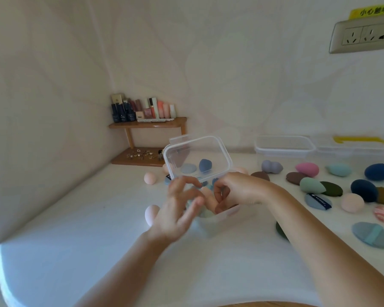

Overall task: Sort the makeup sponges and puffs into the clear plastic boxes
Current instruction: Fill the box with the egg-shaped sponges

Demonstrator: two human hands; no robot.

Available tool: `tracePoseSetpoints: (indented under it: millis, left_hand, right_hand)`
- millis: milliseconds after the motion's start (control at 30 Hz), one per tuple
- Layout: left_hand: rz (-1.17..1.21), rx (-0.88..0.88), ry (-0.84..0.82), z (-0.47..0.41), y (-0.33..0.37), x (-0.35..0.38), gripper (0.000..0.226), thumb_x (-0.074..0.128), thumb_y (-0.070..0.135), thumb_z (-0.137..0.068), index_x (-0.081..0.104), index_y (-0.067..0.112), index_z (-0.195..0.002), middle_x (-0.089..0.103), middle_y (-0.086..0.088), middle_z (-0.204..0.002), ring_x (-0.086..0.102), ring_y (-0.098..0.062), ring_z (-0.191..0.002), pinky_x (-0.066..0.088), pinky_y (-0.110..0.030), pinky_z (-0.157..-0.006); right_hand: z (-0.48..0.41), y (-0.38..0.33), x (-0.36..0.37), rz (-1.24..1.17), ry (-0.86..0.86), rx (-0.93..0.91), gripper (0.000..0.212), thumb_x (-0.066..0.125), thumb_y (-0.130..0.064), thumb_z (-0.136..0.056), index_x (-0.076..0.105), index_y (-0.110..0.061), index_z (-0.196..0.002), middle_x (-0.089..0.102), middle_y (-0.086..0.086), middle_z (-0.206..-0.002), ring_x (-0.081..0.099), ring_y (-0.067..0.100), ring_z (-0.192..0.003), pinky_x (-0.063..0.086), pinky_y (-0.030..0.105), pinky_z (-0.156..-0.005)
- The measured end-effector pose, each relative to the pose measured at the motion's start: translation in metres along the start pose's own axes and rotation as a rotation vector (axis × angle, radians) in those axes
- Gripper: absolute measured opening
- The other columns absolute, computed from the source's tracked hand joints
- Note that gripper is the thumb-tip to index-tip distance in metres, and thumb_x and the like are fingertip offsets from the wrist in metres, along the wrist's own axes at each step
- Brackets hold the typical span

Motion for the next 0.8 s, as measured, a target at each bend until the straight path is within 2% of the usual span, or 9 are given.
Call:
tracePoseSetpoints:
  millis: [67,133,200,300,433,533,633,733,800]
  left_hand:
    - [-0.026,-0.102,0.173,-0.001,-0.014,-0.030,0.039,0.039,0.048,-0.089,0.063,0.020,-0.075,0.050,0.006,-0.096,0.052,-0.010,-0.093,0.040,-0.024,-0.082]
    - [-0.091,-0.277,0.274,0.005,-0.033,-0.058,0.026,0.043,0.045,-0.082,0.056,0.026,-0.071,0.053,0.005,-0.083,0.050,-0.006,-0.077,0.037,-0.017,-0.069]
    - [-0.152,-0.540,0.191,0.017,-0.060,-0.070,0.033,0.051,0.048,-0.085,0.054,0.017,-0.074,0.054,-0.004,-0.075,0.046,-0.012,-0.066,0.033,-0.024,-0.058]
    - [-0.237,-0.825,0.014,0.041,-0.086,-0.072,0.035,0.062,0.051,-0.082,0.056,0.016,-0.083,0.057,-0.003,-0.079,0.047,-0.014,-0.067,0.031,-0.028,-0.055]
    - [-0.319,-0.841,-0.144,0.048,-0.087,-0.060,0.034,0.073,0.053,-0.071,0.059,0.026,-0.087,0.060,0.007,-0.088,0.051,-0.006,-0.077,0.035,-0.023,-0.058]
    - [-0.296,-0.803,-0.168,0.049,-0.086,-0.057,0.026,0.077,0.037,-0.072,0.059,0.032,-0.089,0.060,0.006,-0.096,0.055,-0.008,-0.080,0.041,-0.020,-0.063]
    - [-0.149,-0.794,-0.007,0.044,-0.082,-0.064,0.031,0.076,0.020,-0.076,0.057,0.027,-0.099,0.060,0.001,-0.103,0.059,-0.012,-0.077,0.043,-0.021,-0.061]
    - [-0.019,-0.773,0.243,0.035,-0.066,-0.077,0.039,0.079,0.021,-0.073,0.055,0.021,-0.104,0.062,0.009,-0.100,0.063,-0.006,-0.082,0.043,-0.020,-0.058]
    - [0.059,-0.689,0.264,0.022,-0.046,-0.072,0.033,0.079,0.019,-0.074,0.058,0.021,-0.099,0.065,0.012,-0.097,0.066,-0.003,-0.080,0.046,-0.014,-0.058]
  right_hand:
    - [0.002,0.000,-0.001,-0.037,-0.016,-0.005,0.014,0.072,-0.030,-0.073,0.058,-0.029,-0.070,0.066,-0.005,-0.082,0.044,0.008,-0.086,0.036,0.017,-0.057]
    - [0.007,0.000,-0.002,-0.069,-0.048,-0.019,0.010,0.070,-0.026,-0.078,0.061,-0.029,-0.076,0.072,-0.004,-0.082,0.051,-0.003,-0.078,0.036,0.014,-0.058]
    - [0.012,-0.001,-0.003,-0.138,-0.064,-0.046,0.005,0.069,-0.021,-0.083,0.068,-0.027,-0.083,0.075,-0.001,-0.085,0.063,-0.006,-0.073,0.039,0.011,-0.062]
    - [0.020,-0.002,-0.007,-0.172,-0.046,-0.076,0.015,0.065,-0.017,-0.086,0.074,-0.027,-0.092,0.074,-0.004,-0.089,0.068,0.004,-0.085,0.042,0.005,-0.066]
    - [0.024,-0.004,-0.005,-0.151,-0.040,-0.087,0.023,0.059,-0.015,-0.090,0.075,-0.029,-0.099,0.073,-0.001,-0.095,0.065,0.009,-0.091,0.044,0.010,-0.074]
    - [0.026,-0.004,-0.006,-0.148,-0.028,-0.086,0.024,0.058,-0.016,-0.090,0.075,-0.030,-0.099,0.072,-0.004,-0.092,0.061,0.004,-0.082,0.042,0.012,-0.070]
    - [0.024,-0.004,-0.006,-0.141,-0.014,-0.100,0.021,0.060,-0.016,-0.089,0.075,-0.028,-0.096,0.069,-0.007,-0.089,0.055,-0.002,-0.073,0.039,0.009,-0.065]
    - [0.024,-0.005,-0.007,-0.123,-0.019,-0.111,0.016,0.064,-0.018,-0.087,0.075,-0.026,-0.096,0.068,-0.009,-0.090,0.055,-0.002,-0.075,0.041,0.010,-0.065]
    - [0.023,-0.005,-0.006,-0.122,-0.022,-0.095,0.015,0.064,-0.022,-0.086,0.075,-0.028,-0.096,0.066,-0.010,-0.089,0.054,-0.001,-0.075,0.041,0.010,-0.064]
Point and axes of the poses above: each hand's wrist, its own z-axis away from the middle knuckle, its own x-axis out of the palm, y = z × x, the point moved 8 cm from there along -z, towards the middle knuckle
